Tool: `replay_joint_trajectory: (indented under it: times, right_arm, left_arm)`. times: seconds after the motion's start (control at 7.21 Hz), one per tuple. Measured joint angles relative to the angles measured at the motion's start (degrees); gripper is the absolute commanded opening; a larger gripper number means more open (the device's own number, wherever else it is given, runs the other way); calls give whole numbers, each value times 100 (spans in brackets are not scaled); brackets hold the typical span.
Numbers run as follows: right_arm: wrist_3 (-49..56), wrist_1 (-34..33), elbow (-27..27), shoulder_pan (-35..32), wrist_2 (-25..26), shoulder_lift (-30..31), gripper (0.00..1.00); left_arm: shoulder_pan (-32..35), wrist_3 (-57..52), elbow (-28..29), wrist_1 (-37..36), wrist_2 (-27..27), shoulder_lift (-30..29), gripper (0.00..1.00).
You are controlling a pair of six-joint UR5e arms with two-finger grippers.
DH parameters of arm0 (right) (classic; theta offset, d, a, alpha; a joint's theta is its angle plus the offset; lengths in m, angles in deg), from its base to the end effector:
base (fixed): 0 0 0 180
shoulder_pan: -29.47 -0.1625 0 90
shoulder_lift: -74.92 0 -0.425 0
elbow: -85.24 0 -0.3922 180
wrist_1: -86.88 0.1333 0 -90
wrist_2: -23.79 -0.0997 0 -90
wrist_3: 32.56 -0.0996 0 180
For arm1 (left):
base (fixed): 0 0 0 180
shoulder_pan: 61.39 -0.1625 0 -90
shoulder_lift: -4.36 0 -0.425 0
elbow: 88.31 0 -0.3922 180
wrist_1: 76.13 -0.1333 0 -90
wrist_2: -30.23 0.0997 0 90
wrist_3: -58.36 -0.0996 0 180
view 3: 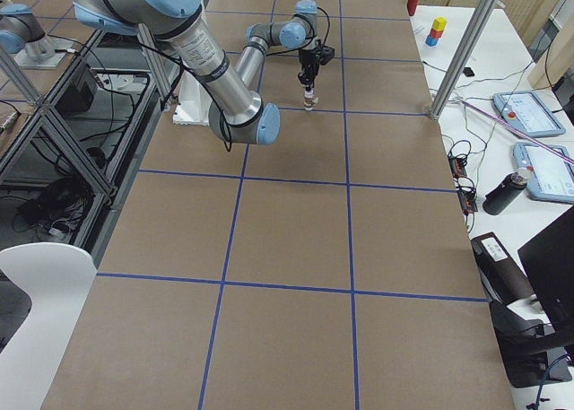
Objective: Assemble PPR valve and pipe with both arms
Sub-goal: 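Lower the chrome fitting onto the white valve and press it down with the right gripper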
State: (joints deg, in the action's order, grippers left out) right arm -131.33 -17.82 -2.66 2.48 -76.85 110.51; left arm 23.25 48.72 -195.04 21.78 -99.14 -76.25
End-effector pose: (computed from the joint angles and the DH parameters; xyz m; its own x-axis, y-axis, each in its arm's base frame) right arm -0.5931 -0.4310 0.1162 0.6450 0.4966 0.5808 -0.4492 0.8613 -0.2376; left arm -0.0291 -0.4407 0.5798 0.7284 0.3958 -0.5593 -0.2151 0.9071 0.3618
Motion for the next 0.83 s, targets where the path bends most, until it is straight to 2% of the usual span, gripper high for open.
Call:
replay_joint_trajectory:
  times: [0.83]
  right_arm:
    - [26,94,46,1,72,6,0]
  left_arm:
    - [-2,-3,-23,0,0,70,100]
